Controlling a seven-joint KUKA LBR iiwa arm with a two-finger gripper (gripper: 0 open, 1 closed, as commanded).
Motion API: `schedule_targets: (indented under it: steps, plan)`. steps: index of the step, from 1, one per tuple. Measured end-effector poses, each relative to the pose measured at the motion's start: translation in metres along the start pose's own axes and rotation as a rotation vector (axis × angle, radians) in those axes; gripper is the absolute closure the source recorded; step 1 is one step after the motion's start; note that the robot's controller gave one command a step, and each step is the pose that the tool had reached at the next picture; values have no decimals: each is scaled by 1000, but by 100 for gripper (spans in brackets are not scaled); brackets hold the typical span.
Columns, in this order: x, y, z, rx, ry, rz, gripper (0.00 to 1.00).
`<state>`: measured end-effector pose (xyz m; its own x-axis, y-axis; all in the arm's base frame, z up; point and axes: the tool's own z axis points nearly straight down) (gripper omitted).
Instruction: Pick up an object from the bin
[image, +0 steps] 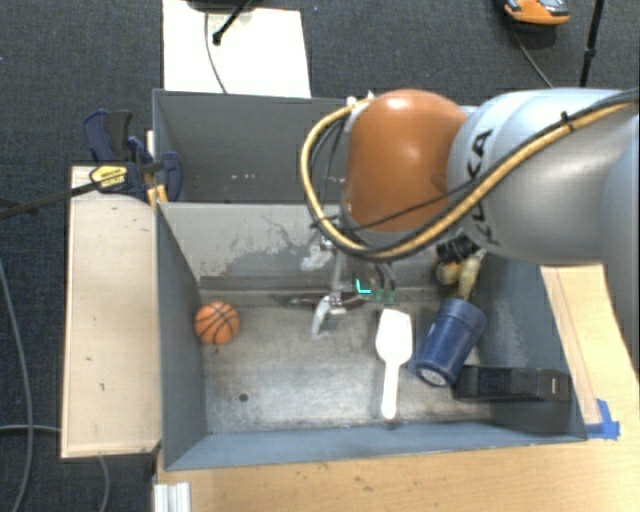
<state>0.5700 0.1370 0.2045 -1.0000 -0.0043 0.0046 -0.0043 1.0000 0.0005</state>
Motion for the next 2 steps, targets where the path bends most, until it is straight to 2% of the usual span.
schedule_targets:
  steps: [1, 2]
  plan:
    - [-2, -1, -4, -1, -8, 3, 0]
    - [-11, -9, 9, -1, -6, 50, 0]
